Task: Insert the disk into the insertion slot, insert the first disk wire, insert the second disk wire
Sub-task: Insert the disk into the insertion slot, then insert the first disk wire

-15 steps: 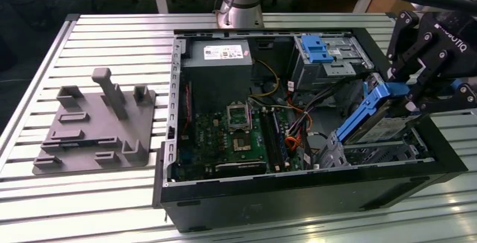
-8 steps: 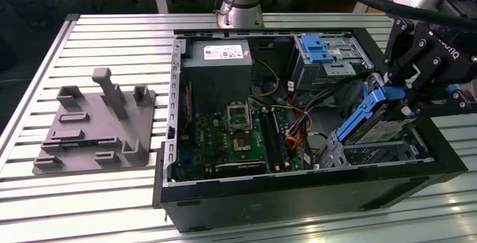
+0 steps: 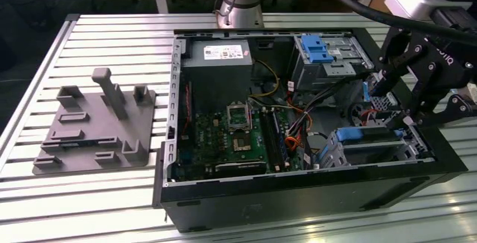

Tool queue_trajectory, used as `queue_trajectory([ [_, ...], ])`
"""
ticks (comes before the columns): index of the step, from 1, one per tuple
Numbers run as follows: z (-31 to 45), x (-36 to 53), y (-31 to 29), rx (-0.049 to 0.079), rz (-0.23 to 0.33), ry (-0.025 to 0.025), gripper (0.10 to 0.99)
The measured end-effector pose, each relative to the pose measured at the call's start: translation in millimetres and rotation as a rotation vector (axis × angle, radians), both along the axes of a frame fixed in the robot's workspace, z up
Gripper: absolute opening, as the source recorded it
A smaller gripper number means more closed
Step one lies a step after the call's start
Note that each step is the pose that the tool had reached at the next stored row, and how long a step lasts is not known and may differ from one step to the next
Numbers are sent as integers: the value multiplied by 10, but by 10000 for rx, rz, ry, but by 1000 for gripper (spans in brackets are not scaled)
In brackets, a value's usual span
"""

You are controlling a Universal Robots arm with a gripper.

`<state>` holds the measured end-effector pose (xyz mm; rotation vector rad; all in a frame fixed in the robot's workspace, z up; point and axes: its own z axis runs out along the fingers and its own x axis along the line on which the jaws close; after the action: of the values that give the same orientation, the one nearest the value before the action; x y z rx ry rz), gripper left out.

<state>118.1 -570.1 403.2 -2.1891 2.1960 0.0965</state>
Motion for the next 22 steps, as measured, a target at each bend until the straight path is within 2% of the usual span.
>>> queue_trajectory([
  [1, 0, 0, 0, 0, 0, 0, 549],
  [2, -1, 0, 0, 3, 1, -1, 612],
  [20, -2, 0, 4, 2, 0, 0, 612],
  [22, -6, 1, 40, -66, 0, 0, 612],
])
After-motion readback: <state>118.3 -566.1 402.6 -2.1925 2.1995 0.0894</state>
